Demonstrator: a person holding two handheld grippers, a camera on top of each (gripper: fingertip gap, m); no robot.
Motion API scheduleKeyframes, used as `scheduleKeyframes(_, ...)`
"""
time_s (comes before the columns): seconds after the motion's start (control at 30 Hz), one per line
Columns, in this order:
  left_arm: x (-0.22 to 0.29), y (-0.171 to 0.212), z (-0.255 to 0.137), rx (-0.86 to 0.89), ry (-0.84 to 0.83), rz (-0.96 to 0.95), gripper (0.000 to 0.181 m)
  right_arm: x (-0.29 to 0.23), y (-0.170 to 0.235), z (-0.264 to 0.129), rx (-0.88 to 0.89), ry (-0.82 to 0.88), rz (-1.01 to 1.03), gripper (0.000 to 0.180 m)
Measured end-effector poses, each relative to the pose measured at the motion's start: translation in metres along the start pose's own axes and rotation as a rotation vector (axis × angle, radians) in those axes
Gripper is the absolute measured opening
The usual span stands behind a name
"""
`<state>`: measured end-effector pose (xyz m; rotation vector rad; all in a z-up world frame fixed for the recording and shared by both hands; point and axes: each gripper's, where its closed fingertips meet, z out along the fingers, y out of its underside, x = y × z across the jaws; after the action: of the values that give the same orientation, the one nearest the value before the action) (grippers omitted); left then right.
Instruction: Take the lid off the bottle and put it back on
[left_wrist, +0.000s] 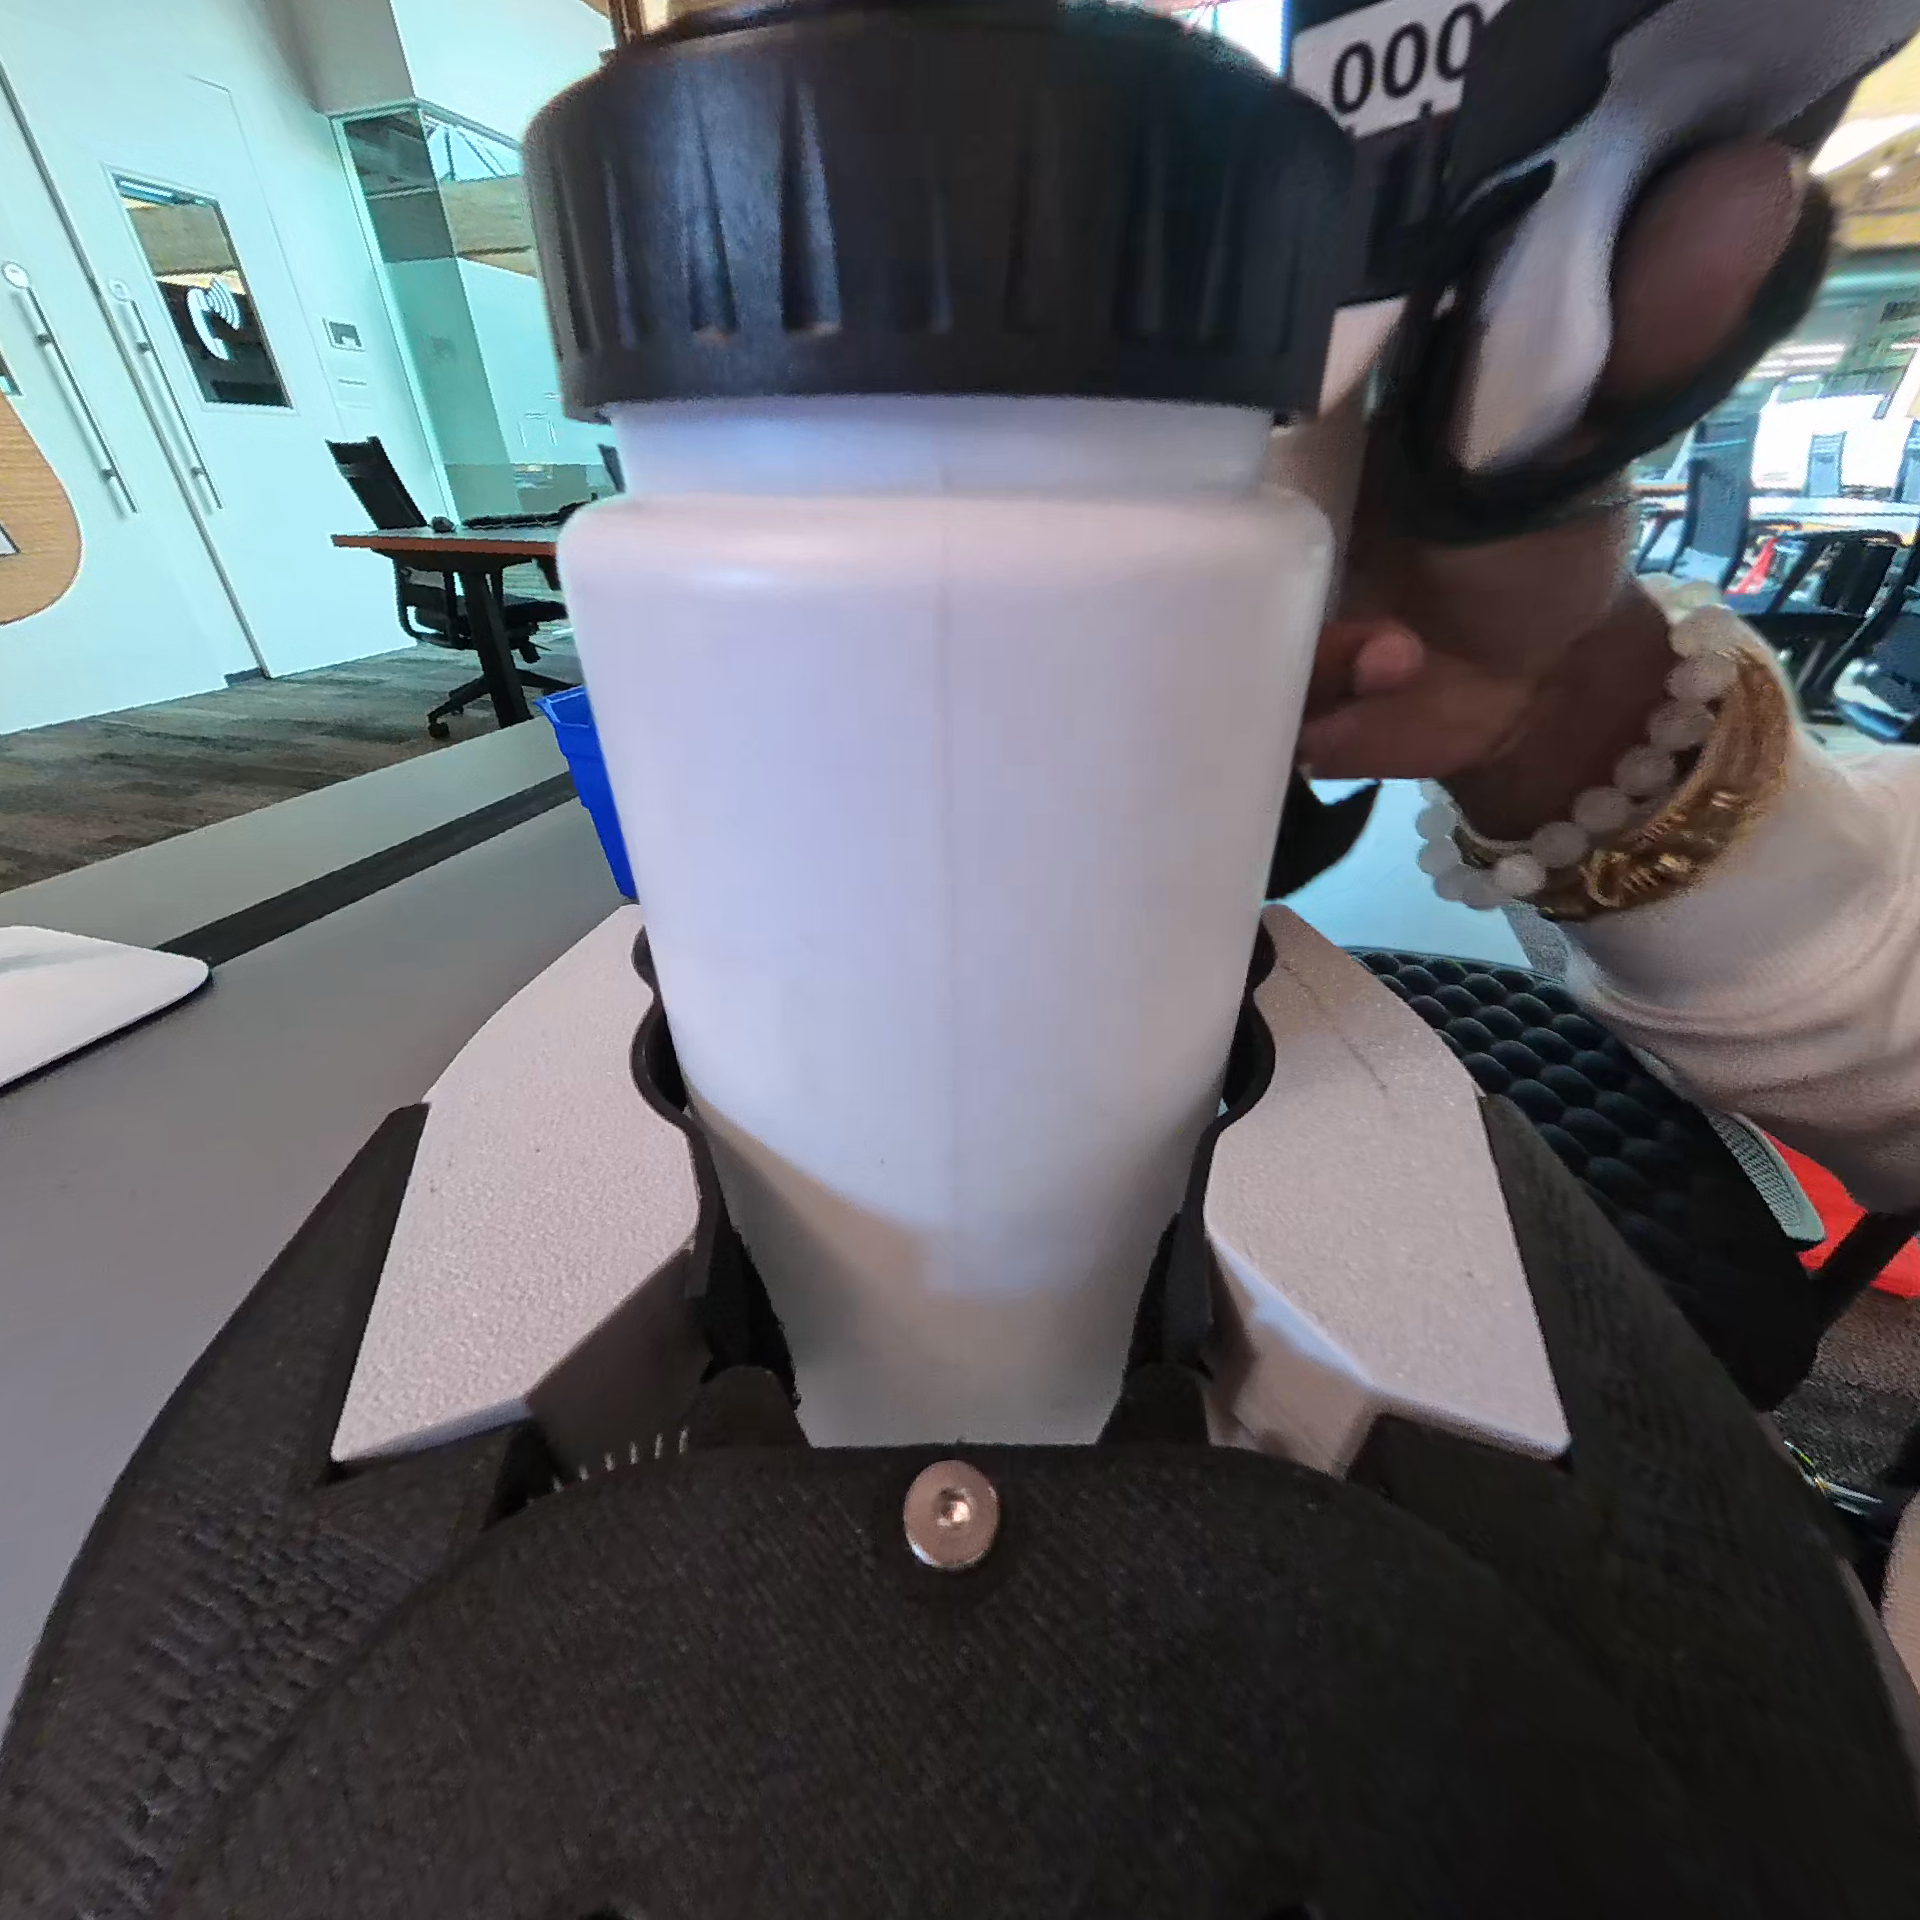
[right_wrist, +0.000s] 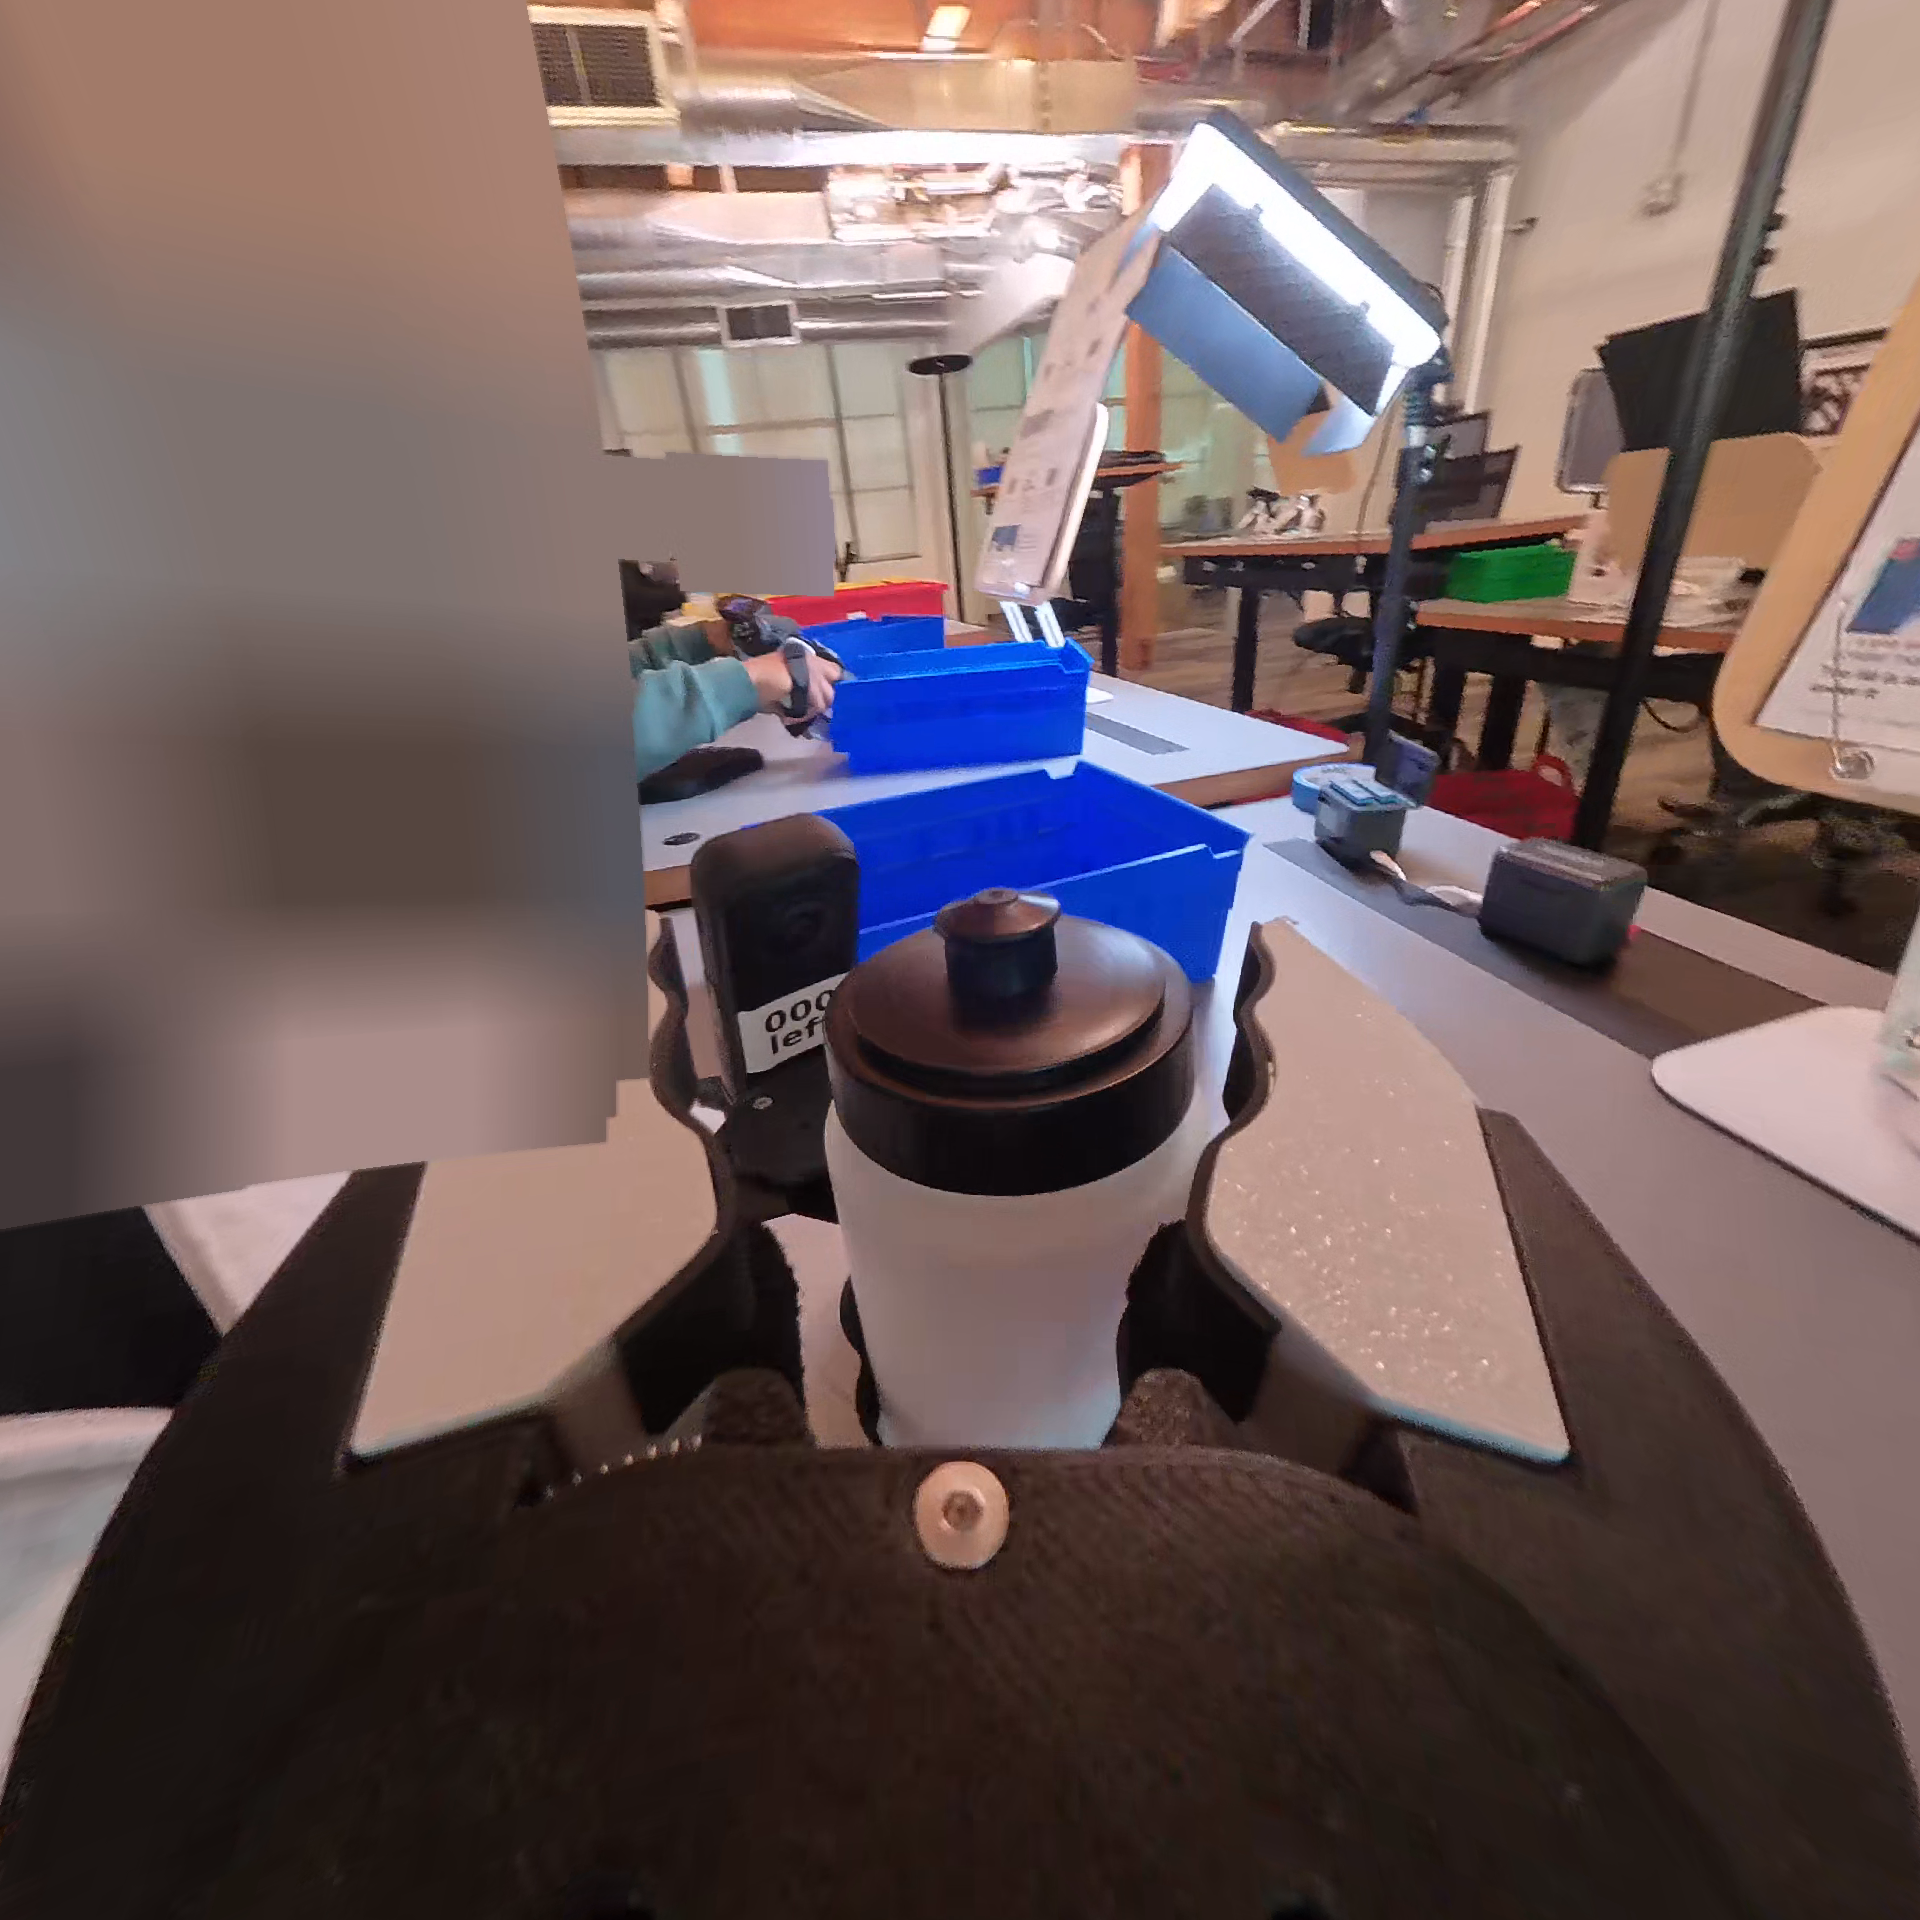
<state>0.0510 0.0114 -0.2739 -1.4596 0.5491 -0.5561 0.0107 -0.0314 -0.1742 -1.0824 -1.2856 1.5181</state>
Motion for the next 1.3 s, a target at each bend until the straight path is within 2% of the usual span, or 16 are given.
scheduleKeyframes(0.23, 0.002, 0.0, 0.0, 0.005, 0.017, 0.005, 0.102, 0.0, 0.004, -0.003, -0.044, -0.18, -0.048, 0.099)
scheduleKeyframes(0.3, 0.002, 0.0, 0.0, 0.005, 0.019, 0.007, 0.102, -0.001, 0.011, 0.003, -0.077, -0.188, -0.048, 0.089)
scheduleKeyframes(0.33, 0.002, 0.0, 0.0, 0.005, 0.013, 0.006, 0.102, 0.001, 0.014, 0.006, -0.091, -0.165, -0.055, 0.078)
scheduleKeyframes(0.37, 0.0, 0.0, 0.0, 0.003, -0.001, 0.002, 0.102, 0.004, 0.015, 0.008, -0.087, -0.129, -0.069, 0.076)
scheduleKeyframes(0.47, -0.005, 0.001, 0.0, -0.01, -0.04, -0.012, 0.102, 0.012, 0.015, 0.01, -0.096, 0.007, -0.058, 0.076)
scheduleKeyframes(0.63, -0.007, 0.001, 0.001, -0.014, -0.063, -0.004, 0.102, 0.022, 0.014, 0.008, -0.088, 0.402, -0.092, 0.076)
scheduleKeyframes(0.7, -0.006, 0.001, 0.0, -0.014, -0.054, 0.004, 0.103, 0.021, 0.014, 0.007, -0.08, 0.461, -0.151, 0.076)
scheduleKeyframes(0.77, -0.003, 0.001, 0.0, -0.014, -0.03, 0.012, 0.103, 0.015, 0.015, 0.012, -0.103, 0.358, -0.193, 0.095)
scheduleKeyframes(0.8, -0.001, 0.001, 0.0, -0.012, -0.017, 0.011, 0.103, 0.011, 0.016, 0.015, -0.115, 0.271, -0.165, 0.11)
scheduleKeyframes(0.83, -0.001, 0.001, 0.0, -0.01, -0.007, 0.008, 0.103, 0.004, 0.018, 0.017, -0.146, 0.152, -0.128, 0.115)
scheduleKeyframes(0.9, 0.002, 0.0, 0.0, -0.007, 0.014, 0.008, 0.103, -0.006, 0.025, 0.017, -0.222, -0.061, -0.069, 0.116)
scheduleKeyframes(0.97, 0.004, 0.0, 0.0, -0.003, 0.033, 0.008, 0.103, -0.008, 0.029, 0.015, -0.254, -0.188, -0.075, 0.098)
scheduleKeyframes(1.03, 0.005, 0.0, -0.001, -0.001, 0.033, 0.008, 0.102, -0.003, 0.031, 0.015, -0.264, -0.211, -0.098, 0.084)
scheduleKeyframes(1.07, 0.004, 0.0, 0.0, 0.0, 0.027, 0.006, 0.103, -0.002, 0.031, 0.015, -0.264, -0.207, -0.096, 0.084)
scheduleKeyframes(1.17, 0.0, 0.001, 0.001, -0.006, -0.017, -0.004, 0.103, 0.007, 0.03, 0.016, -0.259, -0.045, -0.084, 0.084)
scheduleKeyframes(1.3, 0.001, 0.001, 0.001, -0.015, -0.037, 0.011, 0.103, 0.019, 0.029, 0.013, -0.247, 0.331, -0.099, 0.084)
